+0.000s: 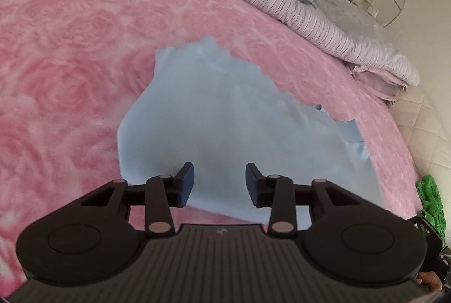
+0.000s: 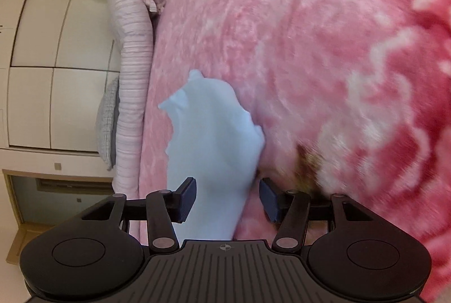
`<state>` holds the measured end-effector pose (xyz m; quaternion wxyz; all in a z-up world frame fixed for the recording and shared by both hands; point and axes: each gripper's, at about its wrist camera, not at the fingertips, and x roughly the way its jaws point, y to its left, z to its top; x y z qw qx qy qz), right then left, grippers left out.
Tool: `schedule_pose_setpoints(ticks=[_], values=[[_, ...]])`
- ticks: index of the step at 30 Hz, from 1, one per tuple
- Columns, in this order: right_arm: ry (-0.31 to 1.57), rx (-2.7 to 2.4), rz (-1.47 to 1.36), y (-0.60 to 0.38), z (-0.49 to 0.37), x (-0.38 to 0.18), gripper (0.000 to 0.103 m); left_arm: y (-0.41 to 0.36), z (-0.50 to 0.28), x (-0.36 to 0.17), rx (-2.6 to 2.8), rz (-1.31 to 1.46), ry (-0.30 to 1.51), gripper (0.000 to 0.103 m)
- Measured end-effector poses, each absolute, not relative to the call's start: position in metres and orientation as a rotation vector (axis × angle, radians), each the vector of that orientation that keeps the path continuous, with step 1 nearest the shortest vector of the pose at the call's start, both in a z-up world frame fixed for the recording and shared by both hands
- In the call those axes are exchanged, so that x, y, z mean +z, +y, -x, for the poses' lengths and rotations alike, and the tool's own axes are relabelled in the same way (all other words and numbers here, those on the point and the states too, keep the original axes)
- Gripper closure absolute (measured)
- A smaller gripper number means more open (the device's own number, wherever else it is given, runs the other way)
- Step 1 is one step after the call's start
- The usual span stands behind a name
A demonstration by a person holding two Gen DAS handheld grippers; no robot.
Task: Fold clothes
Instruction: 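Grasp the edge of the folded light blue sweatshirt with both grippers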
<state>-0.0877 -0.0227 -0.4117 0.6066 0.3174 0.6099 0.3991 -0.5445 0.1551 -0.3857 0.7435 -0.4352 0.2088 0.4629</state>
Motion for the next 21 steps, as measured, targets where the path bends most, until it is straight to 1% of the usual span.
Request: schedule_pose_setpoints(ticks=[1,2,4,8,10,12,13,14,15,17,18,20,21], values=[[1.397,0.924,-0.731,-0.021,0.088,-0.412,0.053,0.159,0.542,-0.39,1.013,0.959,0.472,0.076],[1.384,0.924,-0.721,-0.017,0.089,-0.413,0.062,0.161,0.54,-0.391,1.015,0.953,0.484,0.077],[1.36,0.928,-0.691,-0.012,0.091,-0.415,0.071,0.16,0.538,-0.388,1.007,0.918,0.488,0.077],[1.326,0.943,-0.71,-0.013,0.095,-0.418,0.071,0.164,0.53,-0.388,0.988,0.873,0.505,0.077],[1.318,0.93,-0.726,-0.015,0.099,-0.421,0.071,0.167,0.528,-0.394,0.989,0.866,0.525,0.079],[1.304,0.925,-0.688,-0.013,0.102,-0.418,0.072,0.169,0.527,-0.393,0.985,0.86,0.538,0.079],[1.293,0.925,-0.639,-0.01,0.104,-0.414,0.085,0.169,0.527,-0.391,0.981,0.858,0.542,0.079],[1.275,0.928,-0.576,-0.006,0.106,-0.409,0.091,0.17,0.528,-0.39,0.977,0.86,0.542,0.079],[1.246,0.935,-0.493,-0.001,0.109,-0.402,0.092,0.17,0.531,-0.388,0.972,0.87,0.532,0.079],[1.148,0.958,-0.284,0.013,0.122,-0.38,0.094,0.172,0.541,-0.385,0.966,0.897,0.503,0.079],[1.065,0.982,-0.177,0.022,0.132,-0.366,0.094,0.173,0.546,-0.384,0.964,0.914,0.488,0.079],[0.847,1.044,0.013,0.036,0.162,-0.338,0.095,0.174,0.558,-0.383,0.955,0.954,0.457,0.079],[0.708,1.087,0.107,0.042,0.183,-0.325,0.095,0.174,0.565,-0.382,0.949,0.975,0.436,0.079]])
